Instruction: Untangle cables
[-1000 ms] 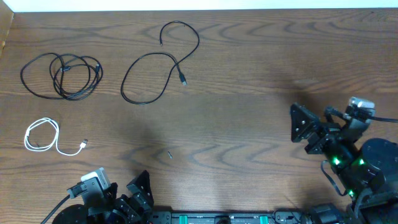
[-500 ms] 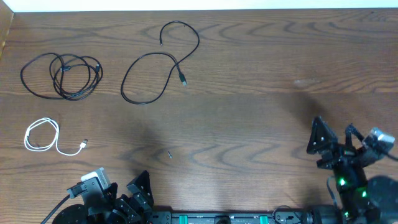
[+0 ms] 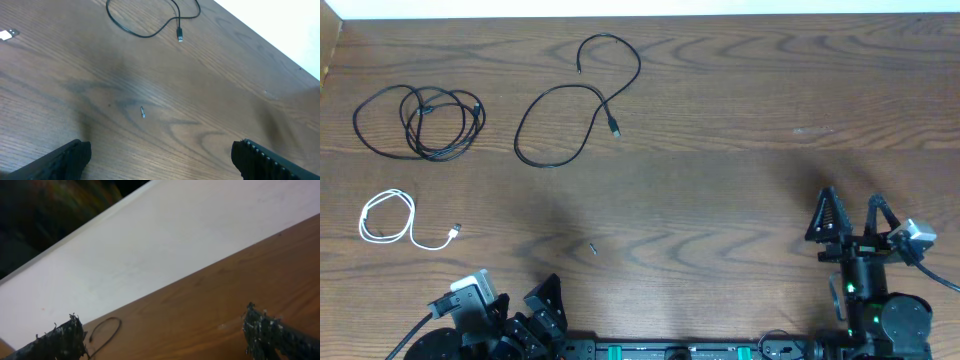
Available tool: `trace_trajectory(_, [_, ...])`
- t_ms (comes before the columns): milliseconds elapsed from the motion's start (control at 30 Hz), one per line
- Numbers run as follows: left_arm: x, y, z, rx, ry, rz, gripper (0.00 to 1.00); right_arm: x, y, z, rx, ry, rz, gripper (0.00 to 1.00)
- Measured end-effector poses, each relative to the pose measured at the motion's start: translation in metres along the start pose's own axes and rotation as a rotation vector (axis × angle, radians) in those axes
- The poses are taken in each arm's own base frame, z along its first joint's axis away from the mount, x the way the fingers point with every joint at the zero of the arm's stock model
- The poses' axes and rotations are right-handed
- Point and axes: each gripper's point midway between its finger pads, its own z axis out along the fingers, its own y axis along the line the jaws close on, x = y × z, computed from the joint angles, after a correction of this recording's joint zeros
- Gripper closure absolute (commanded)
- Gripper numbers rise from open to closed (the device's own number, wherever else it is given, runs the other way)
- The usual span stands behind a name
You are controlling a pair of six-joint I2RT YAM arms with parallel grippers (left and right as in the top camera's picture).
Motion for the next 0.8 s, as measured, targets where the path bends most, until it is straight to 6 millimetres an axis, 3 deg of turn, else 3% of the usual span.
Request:
trace_trajectory(300, [0.0,0.0,0.0,0.0,0.0,0.0,0.05,0.04,-0.03,0.009,0.06,0.031,0.001,0.0])
trace_trajectory(500, [0.0,0.0,0.0,0.0,0.0,0.0,0.04,0.051,-0.041,0.009,0.098,0.055,-0.033,0.01])
trace_trajectory(800, [0.0,0.0,0.0,0.0,0.0,0.0,0.05,0.062,-0.048,0.007,0.116,0.109,-0.243,0.01])
